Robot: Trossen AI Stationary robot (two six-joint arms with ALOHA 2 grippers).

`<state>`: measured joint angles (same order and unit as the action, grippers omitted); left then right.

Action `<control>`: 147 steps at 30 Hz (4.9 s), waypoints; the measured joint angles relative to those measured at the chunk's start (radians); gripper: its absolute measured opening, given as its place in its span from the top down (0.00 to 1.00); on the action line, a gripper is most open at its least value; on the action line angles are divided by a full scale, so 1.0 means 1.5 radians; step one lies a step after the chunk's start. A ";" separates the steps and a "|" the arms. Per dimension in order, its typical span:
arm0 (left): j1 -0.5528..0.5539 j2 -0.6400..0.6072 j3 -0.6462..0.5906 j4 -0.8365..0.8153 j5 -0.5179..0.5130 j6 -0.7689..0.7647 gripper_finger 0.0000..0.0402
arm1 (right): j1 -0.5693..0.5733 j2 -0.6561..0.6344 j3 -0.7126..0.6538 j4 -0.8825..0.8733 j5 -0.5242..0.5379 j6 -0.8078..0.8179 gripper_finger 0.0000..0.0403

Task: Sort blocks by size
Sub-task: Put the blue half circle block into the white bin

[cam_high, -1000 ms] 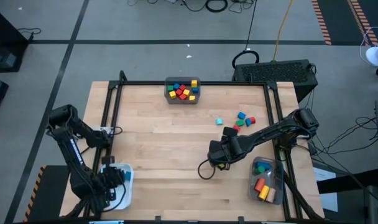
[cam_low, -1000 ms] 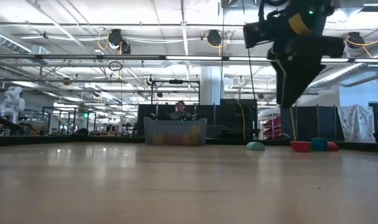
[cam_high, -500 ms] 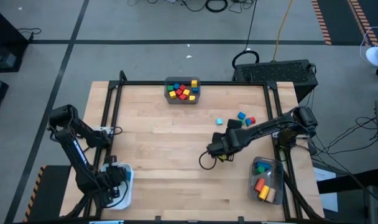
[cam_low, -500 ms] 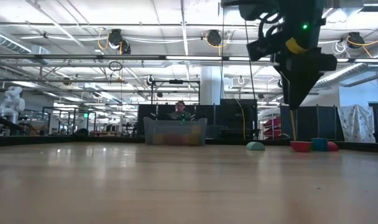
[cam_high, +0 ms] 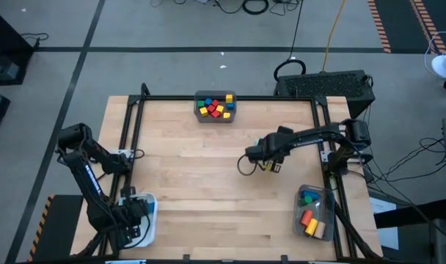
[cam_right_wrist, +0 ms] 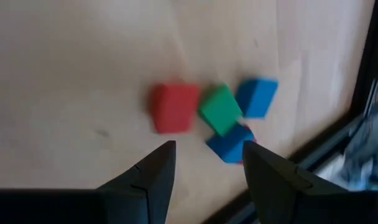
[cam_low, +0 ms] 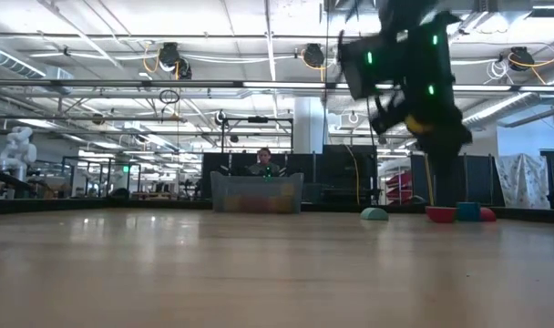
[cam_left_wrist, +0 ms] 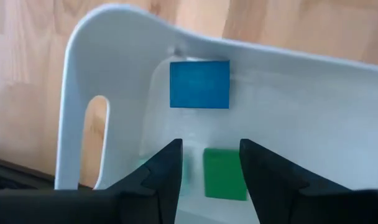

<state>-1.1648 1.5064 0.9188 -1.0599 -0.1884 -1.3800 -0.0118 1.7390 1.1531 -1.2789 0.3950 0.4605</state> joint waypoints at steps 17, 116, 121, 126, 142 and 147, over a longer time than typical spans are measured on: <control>0.006 -0.001 0.105 -0.107 -0.162 0.019 0.59 | -0.186 -0.051 -0.188 0.151 -0.004 0.085 0.57; 0.312 0.093 0.156 0.427 -0.586 0.753 0.59 | 0.205 -0.023 -0.250 1.407 -0.179 0.049 0.81; 0.330 0.116 0.156 0.506 -0.518 0.856 0.59 | 0.203 0.005 -0.250 1.449 -0.181 0.058 0.81; 0.351 0.128 0.156 0.547 -0.496 0.892 0.59 | 0.201 0.009 -0.250 1.464 -0.200 0.071 0.81; 0.370 0.128 0.156 0.577 -0.486 0.895 0.26 | 0.201 0.009 -0.250 1.471 -0.215 0.072 0.81; 0.388 0.128 0.156 0.597 -0.485 0.896 0.25 | 0.201 0.009 -0.250 1.475 -0.210 0.080 0.81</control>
<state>-0.5831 1.6981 1.1530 -0.1642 -0.9157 -0.0364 0.2893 1.7523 0.7782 0.9333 0.0803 0.5808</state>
